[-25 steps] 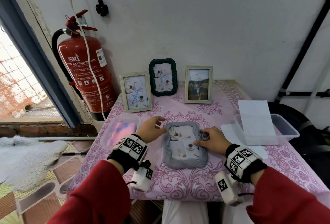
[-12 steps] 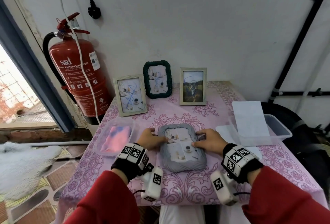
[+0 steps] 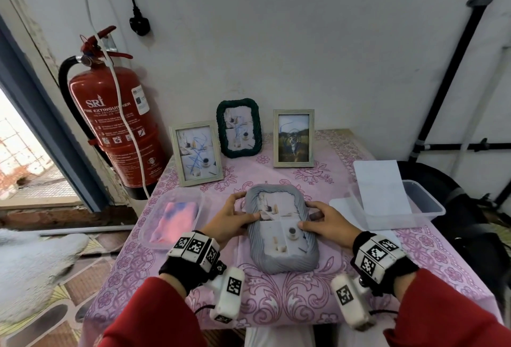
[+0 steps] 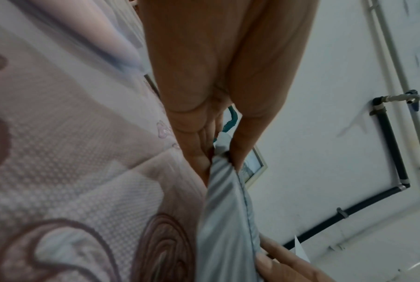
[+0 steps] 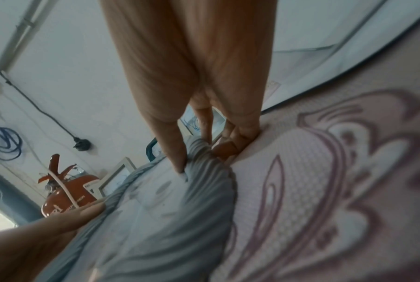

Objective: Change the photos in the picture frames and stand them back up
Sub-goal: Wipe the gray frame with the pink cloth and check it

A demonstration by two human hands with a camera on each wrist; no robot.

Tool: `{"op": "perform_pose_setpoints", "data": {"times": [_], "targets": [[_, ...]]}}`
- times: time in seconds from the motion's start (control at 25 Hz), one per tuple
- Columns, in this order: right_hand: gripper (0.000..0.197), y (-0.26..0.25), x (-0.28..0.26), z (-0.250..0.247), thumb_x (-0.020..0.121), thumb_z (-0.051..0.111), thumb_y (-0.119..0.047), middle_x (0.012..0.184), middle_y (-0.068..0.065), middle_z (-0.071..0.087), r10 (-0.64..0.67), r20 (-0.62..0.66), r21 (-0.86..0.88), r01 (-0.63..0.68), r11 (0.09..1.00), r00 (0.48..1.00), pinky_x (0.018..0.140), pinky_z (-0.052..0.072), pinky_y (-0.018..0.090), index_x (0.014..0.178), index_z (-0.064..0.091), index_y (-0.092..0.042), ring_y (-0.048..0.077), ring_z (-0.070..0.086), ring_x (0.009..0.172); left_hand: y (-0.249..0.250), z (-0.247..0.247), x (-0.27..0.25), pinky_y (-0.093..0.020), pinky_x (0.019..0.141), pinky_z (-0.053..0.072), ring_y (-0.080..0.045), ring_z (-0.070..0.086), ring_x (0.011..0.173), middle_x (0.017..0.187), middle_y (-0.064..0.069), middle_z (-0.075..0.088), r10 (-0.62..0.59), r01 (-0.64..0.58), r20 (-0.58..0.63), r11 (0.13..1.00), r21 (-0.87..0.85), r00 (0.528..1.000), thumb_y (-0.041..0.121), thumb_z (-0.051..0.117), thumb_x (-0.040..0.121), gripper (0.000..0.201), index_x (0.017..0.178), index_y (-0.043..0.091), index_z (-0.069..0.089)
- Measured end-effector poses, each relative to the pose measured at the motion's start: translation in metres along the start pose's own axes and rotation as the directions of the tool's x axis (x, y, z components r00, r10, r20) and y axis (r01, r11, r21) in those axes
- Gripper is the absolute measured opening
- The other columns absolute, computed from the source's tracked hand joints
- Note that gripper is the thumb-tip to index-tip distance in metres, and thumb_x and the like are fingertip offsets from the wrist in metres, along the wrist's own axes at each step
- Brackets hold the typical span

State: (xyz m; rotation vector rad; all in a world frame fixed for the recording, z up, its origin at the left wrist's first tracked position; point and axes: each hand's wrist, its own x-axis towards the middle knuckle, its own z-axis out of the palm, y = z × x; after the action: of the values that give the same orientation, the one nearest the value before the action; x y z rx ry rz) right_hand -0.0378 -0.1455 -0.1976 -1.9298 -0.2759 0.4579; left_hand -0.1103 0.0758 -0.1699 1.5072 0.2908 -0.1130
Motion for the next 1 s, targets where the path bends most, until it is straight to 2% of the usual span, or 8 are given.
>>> {"op": "perform_pose_setpoints", "data": {"times": [0.08, 0.12, 0.24, 0.4, 0.56, 0.76, 0.88, 1.0], "targets": [[0.061, -0.004, -0.004, -0.001, 0.081, 0.069, -0.006, 0.083, 0.005, 0.053, -0.006, -0.005, 0.109, 0.006, 0.994, 1.000, 0.069, 0.048, 0.018, 0.136, 0.042, -0.010, 0.016, 0.057, 0.081, 0.003, 0.001, 0.000, -0.026, 0.058, 0.057, -0.013, 0.064, 0.061, 0.069, -0.005, 0.066, 0.027, -0.027, 0.011, 1.000, -0.002, 1.000, -0.002, 0.060, 0.085, 0.058, 0.134, 0.017, 0.034], [0.060, -0.006, -0.006, -0.002, 0.082, 0.067, -0.003, 0.082, 0.008, 0.054, -0.008, -0.013, 0.173, 0.011, 0.985, 1.000, 0.068, 0.049, 0.020, 0.136, 0.042, -0.011, 0.020, 0.058, 0.081, 0.005, 0.002, -0.001, -0.026, 0.058, 0.057, -0.012, 0.065, 0.061, 0.069, -0.005, 0.067, 0.045, -0.045, 0.017, 0.999, -0.005, 0.999, -0.002, 0.059, 0.086, 0.058, 0.133, 0.019, 0.033], [0.057, -0.014, -0.014, -0.005, 0.084, 0.063, 0.001, 0.077, 0.011, 0.056, -0.022, -0.042, 0.327, 0.034, 0.944, 0.999, 0.059, 0.051, 0.024, 0.133, 0.043, -0.020, 0.020, 0.061, 0.073, 0.009, 0.008, -0.004, -0.032, 0.069, 0.056, -0.020, 0.064, 0.077, 0.087, -0.013, 0.067, 0.096, -0.094, 0.041, 0.995, -0.040, 0.995, -0.001, 0.056, 0.089, 0.057, 0.132, 0.028, 0.033], [0.056, -0.025, -0.023, -0.015, 0.085, 0.061, 0.002, 0.081, 0.015, 0.059, -0.075, -0.061, 0.396, 0.093, 0.914, 0.995, 0.061, 0.055, 0.028, 0.129, 0.044, -0.028, 0.021, 0.063, 0.074, 0.013, 0.012, -0.001, -0.041, 0.084, 0.053, -0.024, 0.064, 0.089, 0.096, -0.015, 0.068, 0.129, -0.124, 0.077, 0.990, -0.061, 0.989, 0.002, 0.054, 0.090, 0.057, 0.133, 0.034, 0.035], [0.058, -0.029, -0.029, -0.022, 0.084, 0.062, 0.003, 0.097, 0.026, 0.063, -0.119, -0.067, 0.395, 0.135, 0.908, 0.991, 0.076, 0.057, 0.036, 0.129, 0.043, -0.028, 0.029, 0.065, 0.087, 0.016, 0.015, -0.002, -0.038, 0.079, 0.055, -0.023, 0.065, 0.086, 0.096, -0.015, 0.069, 0.159, -0.153, 0.089, 0.985, -0.076, 0.983, 0.001, 0.055, 0.090, 0.059, 0.134, 0.034, 0.035], [0.057, -0.034, -0.030, -0.025, 0.085, 0.060, 0.005, 0.100, 0.017, 0.070, -0.136, -0.084, 0.441, 0.160, 0.883, 0.987, 0.069, 0.057, 0.026, 0.127, 0.040, -0.028, 0.021, 0.069, 0.084, 0.023, 0.023, -0.005, -0.041, 0.081, 0.054, -0.025, 0.064, 0.086, 0.098, -0.018, 0.067, 0.194, -0.182, 0.116, 0.978, -0.106, 0.974, -0.001, 0.053, 0.090, 0.059, 0.135, 0.032, 0.036], [0.054, -0.041, -0.030, -0.030, 0.084, 0.063, -0.001, 0.103, 0.020, 0.068, -0.128, -0.123, 0.502, 0.173, 0.847, 0.984, 0.063, 0.056, 0.025, 0.128, 0.041, -0.024, 0.024, 0.068, 0.082, 0.027, 0.027, -0.006, -0.037, 0.079, 0.055, -0.020, 0.066, 0.082, 0.094, -0.014, 0.069, 0.213, -0.199, 0.136, 0.974, -0.111, 0.968, 0.000, 0.053, 0.090, 0.057, 0.134, 0.033, 0.038], [0.050, -0.051, -0.029, -0.039, 0.084, 0.062, 0.001, 0.098, 0.016, 0.069, -0.152, -0.136, 0.540, 0.202, 0.817, 0.979, 0.062, 0.057, 0.025, 0.125, 0.044, -0.022, 0.020, 0.068, 0.077, 0.033, 0.031, -0.005, -0.035, 0.076, 0.056, -0.019, 0.067, 0.082, 0.089, -0.009, 0.071, 0.237, -0.219, 0.152, 0.967, -0.127, 0.960, 0.000, 0.053, 0.090, 0.057, 0.133, 0.034, 0.038]]}}
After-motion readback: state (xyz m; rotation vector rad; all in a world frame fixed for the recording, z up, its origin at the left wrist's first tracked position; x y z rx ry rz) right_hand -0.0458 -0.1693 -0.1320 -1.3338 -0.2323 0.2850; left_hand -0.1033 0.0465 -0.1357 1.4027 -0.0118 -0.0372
